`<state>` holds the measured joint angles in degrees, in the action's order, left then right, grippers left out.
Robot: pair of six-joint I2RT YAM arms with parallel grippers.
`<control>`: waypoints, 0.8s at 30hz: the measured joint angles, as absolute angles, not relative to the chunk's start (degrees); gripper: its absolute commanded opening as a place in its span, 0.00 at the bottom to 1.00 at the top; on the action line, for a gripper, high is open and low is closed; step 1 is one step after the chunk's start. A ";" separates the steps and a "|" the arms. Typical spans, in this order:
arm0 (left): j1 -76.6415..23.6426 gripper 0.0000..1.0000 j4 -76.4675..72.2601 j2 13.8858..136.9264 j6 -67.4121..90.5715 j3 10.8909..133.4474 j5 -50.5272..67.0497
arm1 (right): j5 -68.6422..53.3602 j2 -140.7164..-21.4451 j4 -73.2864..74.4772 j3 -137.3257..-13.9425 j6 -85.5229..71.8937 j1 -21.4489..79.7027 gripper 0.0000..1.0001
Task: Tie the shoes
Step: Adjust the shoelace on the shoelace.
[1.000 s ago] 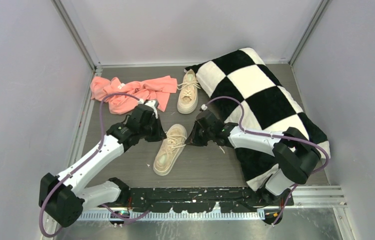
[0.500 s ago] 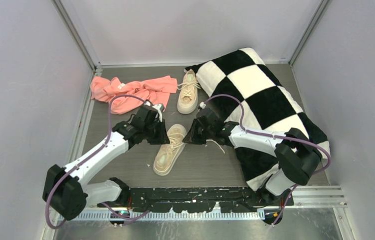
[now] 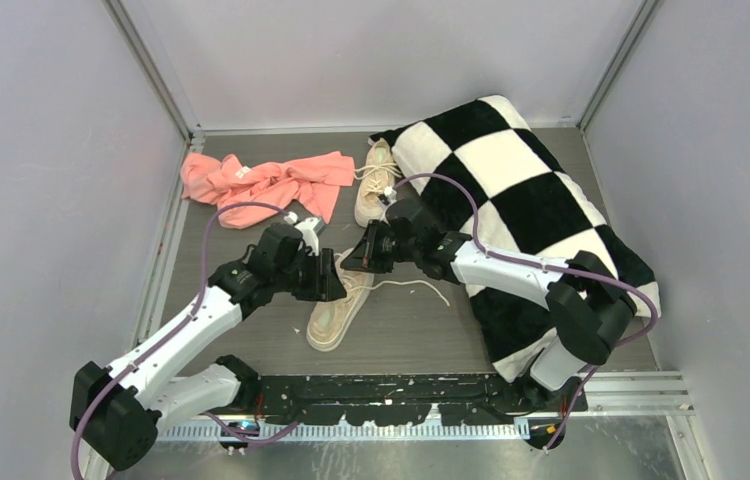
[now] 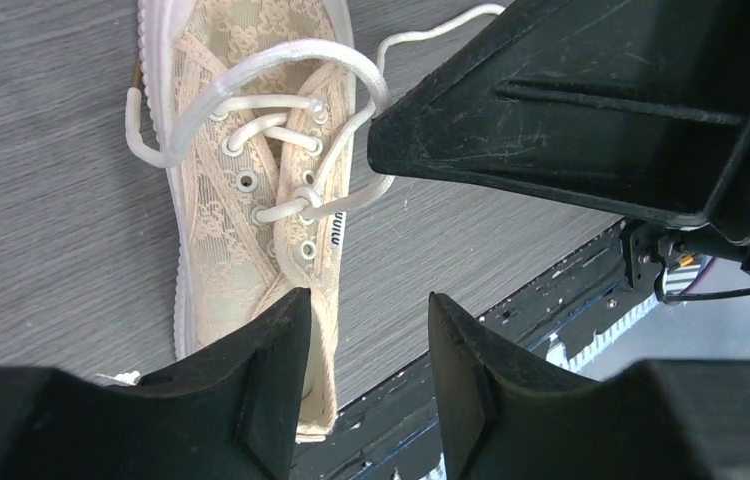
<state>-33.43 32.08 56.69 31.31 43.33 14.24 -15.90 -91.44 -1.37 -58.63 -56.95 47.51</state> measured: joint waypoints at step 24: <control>-34.48 0.12 15.16 61.78 35.53 37.01 8.38 | -17.45 -93.25 -3.01 -58.59 -59.40 47.51 0.01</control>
<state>-34.48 15.16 61.78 35.53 37.01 8.38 -17.45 -93.25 -3.01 -58.59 -59.40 47.51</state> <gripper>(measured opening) 0.191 0.019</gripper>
